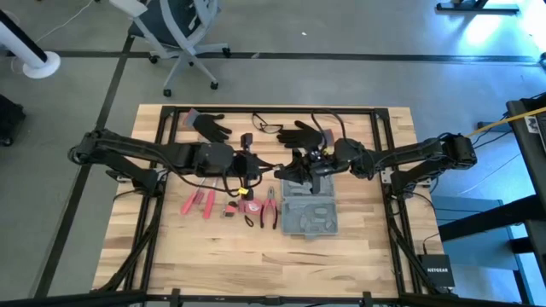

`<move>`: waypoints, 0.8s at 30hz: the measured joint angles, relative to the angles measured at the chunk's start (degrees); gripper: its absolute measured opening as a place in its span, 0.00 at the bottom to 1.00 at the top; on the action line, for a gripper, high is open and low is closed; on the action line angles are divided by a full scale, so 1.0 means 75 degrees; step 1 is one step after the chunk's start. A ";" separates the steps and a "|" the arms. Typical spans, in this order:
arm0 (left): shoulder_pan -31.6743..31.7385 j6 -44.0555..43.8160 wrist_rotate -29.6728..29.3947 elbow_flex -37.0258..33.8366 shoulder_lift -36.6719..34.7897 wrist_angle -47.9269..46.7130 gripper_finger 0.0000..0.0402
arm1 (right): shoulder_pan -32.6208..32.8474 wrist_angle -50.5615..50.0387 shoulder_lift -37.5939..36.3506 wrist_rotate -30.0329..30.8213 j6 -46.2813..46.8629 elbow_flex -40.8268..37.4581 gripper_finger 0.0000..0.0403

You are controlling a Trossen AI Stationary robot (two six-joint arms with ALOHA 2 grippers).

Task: Prefit tool cases
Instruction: Put the black electrical tape into the prefit tool case

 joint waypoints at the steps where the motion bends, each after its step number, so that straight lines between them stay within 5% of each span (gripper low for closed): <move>1: -0.0035 -0.0091 0.0053 0.0031 -0.0008 -0.0087 0.00 | 0.0000 0.0069 0.0000 0.0078 0.0000 0.0000 0.01; 11: -0.0284 -0.0402 -0.0083 0.0037 0.0207 0.0028 0.00 | -0.0050 0.0506 0.0000 -0.0026 0.0367 0.0012 0.01; 15: -0.0306 0.0050 -0.0899 0.0034 -0.0253 -0.0600 0.00 | -0.0039 0.0533 0.0000 -0.0453 0.0385 0.0012 0.01; 24: -0.0253 -0.1161 -0.0849 -0.0210 -0.1727 -0.2381 0.00 | 0.0064 -0.1256 -0.0003 -0.1591 0.0332 0.0012 0.01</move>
